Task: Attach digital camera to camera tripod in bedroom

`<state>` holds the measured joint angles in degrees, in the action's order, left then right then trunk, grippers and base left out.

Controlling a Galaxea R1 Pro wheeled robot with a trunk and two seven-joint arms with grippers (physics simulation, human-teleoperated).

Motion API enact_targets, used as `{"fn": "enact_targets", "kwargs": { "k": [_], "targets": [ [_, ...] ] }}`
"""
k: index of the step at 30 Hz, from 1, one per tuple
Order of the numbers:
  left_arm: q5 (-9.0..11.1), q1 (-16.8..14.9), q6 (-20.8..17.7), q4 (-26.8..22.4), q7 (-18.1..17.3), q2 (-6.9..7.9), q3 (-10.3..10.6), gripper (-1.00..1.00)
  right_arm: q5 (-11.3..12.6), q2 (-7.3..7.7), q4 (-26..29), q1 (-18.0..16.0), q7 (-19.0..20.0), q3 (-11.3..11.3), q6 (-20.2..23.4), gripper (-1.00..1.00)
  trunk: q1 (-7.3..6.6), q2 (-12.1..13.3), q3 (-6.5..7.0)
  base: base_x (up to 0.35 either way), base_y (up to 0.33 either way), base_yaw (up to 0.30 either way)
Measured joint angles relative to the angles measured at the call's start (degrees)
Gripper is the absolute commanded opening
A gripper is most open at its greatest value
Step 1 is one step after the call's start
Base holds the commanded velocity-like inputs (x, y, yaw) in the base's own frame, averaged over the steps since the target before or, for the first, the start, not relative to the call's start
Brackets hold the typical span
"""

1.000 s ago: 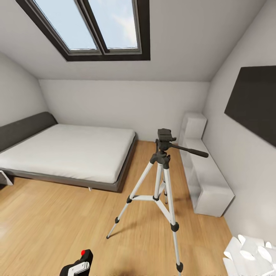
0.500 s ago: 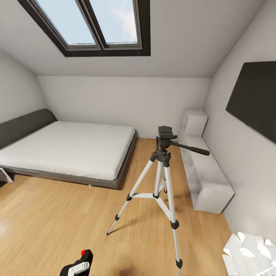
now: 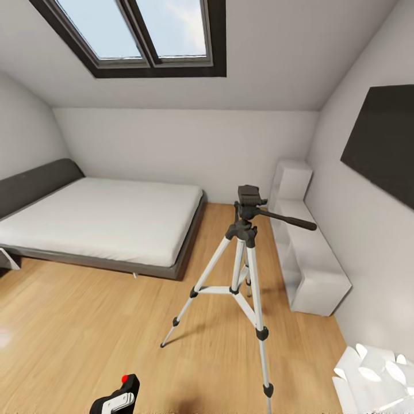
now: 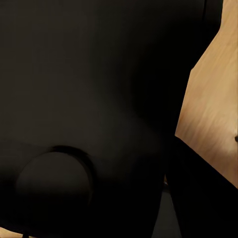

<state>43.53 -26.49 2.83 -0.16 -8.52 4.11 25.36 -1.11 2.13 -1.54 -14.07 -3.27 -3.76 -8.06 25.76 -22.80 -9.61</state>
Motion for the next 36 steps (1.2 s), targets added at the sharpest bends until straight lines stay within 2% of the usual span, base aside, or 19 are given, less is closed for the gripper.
{"fn": "enact_targets", "kwargs": {
  "k": [14,18,20,22,24,25,30,36],
  "targets": [
    [-0.5,0.0,0.1,-1.0,0.0,0.44,-0.1,-1.00,-0.1,-0.06,0.1,0.0,0.0,-0.1,0.3,1.00,0.00,0.0,-1.30,0.000,0.000,0.000],
    [-0.9,0.0,-0.3,-4.9,0.3,1.46,0.0,-1.00,0.0,-0.05,0.6,0.0,0.0,-0.4,0.4,1.00,0.00,0.0,-1.67,0.000,0.000,0.000],
    [-1.2,0.0,-0.6,-9.7,1.1,1.89,0.0,-1.00,0.1,-0.06,1.3,0.0,-0.2,-0.5,0.4,1.00,0.00,0.0,-1.85,0.000,0.000,0.000],
    [-1.8,0.0,-0.9,-14.5,2.4,2.40,0.0,-1.00,0.1,-0.17,3.5,0.0,-0.4,-0.6,0.4,1.00,0.00,0.0,-2.04,0.000,0.000,0.000],
    [-3.3,0.0,-1.6,-18.5,3.9,2.96,0.1,-1.00,0.0,-0.43,7.1,0.0,-0.5,-0.6,1.0,1.00,0.00,0.0,-2.23,0.000,0.000,0.000],
    [-4.7,0.0,-2.4,-20.5,4.7,3.33,0.1,-1.00,-0.1,-0.55,9.5,0.0,-0.6,-0.6,1.9,1.00,0.00,0.0,-2.31,0.000,0.000,0.000],
    [-8.8,-0.3,-5.9,-23.7,6.2,4.78,0.2,-1.00,-0.1,-0.55,15.6,-0.1,-0.8,-0.6,6.4,1.00,0.00,0.0,-2.78,0.000,0.000,0.000],
    [-10.4,-0.5,-7.3,-24.0,6.5,5.52,0.2,-1.00,-0.2,-0.76,17.8,0.0,-0.7,-0.6,7.6,1.00,0.00,0.0,-3.35,0.000,0.000,0.000]
  ]
}}
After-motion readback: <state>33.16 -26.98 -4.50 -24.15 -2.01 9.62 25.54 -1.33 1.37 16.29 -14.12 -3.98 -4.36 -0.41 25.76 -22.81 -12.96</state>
